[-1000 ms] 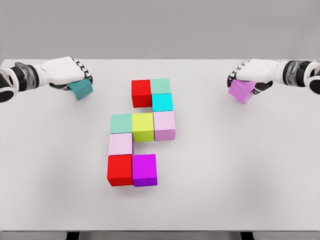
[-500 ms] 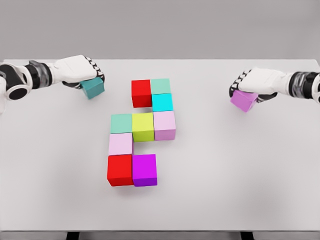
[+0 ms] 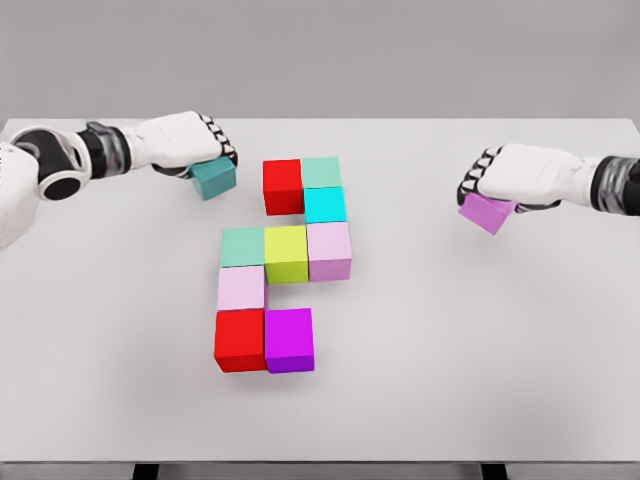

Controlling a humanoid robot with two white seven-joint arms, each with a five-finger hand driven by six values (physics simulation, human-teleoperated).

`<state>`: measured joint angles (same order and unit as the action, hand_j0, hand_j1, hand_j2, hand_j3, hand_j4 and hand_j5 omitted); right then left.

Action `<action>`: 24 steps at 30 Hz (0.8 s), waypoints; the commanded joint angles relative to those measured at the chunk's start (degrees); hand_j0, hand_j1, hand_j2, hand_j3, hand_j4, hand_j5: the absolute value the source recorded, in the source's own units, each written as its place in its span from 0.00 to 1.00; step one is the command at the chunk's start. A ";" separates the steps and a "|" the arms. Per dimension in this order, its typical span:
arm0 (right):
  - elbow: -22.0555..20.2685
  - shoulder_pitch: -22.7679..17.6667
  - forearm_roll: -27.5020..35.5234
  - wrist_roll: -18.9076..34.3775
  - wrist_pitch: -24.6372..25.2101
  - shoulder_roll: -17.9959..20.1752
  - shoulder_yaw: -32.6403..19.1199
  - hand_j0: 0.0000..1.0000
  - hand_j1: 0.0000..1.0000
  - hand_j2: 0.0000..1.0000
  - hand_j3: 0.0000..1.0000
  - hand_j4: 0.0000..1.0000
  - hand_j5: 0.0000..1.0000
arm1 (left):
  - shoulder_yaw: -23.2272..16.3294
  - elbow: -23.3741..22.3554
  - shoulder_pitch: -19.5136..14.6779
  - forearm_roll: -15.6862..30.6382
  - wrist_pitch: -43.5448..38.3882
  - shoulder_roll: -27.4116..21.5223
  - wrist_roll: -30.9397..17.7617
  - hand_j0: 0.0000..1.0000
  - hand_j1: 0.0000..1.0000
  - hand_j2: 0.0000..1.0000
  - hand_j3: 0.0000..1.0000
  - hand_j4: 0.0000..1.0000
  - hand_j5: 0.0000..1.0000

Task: Assemble the squares on the desktop into the number 2

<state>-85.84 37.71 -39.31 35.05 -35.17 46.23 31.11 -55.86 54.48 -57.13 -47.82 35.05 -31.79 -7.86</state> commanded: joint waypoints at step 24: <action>-15.23 -7.38 3.19 -0.05 0.17 3.87 -0.17 0.55 0.55 0.55 0.55 0.55 0.55 | -0.04 5.99 1.41 0.54 -0.05 -1.17 0.03 0.69 0.69 0.69 0.69 0.69 0.69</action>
<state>-100.63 29.80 -36.73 35.05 -35.14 50.04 30.97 -55.99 60.43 -55.64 -47.55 35.05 -32.86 -7.85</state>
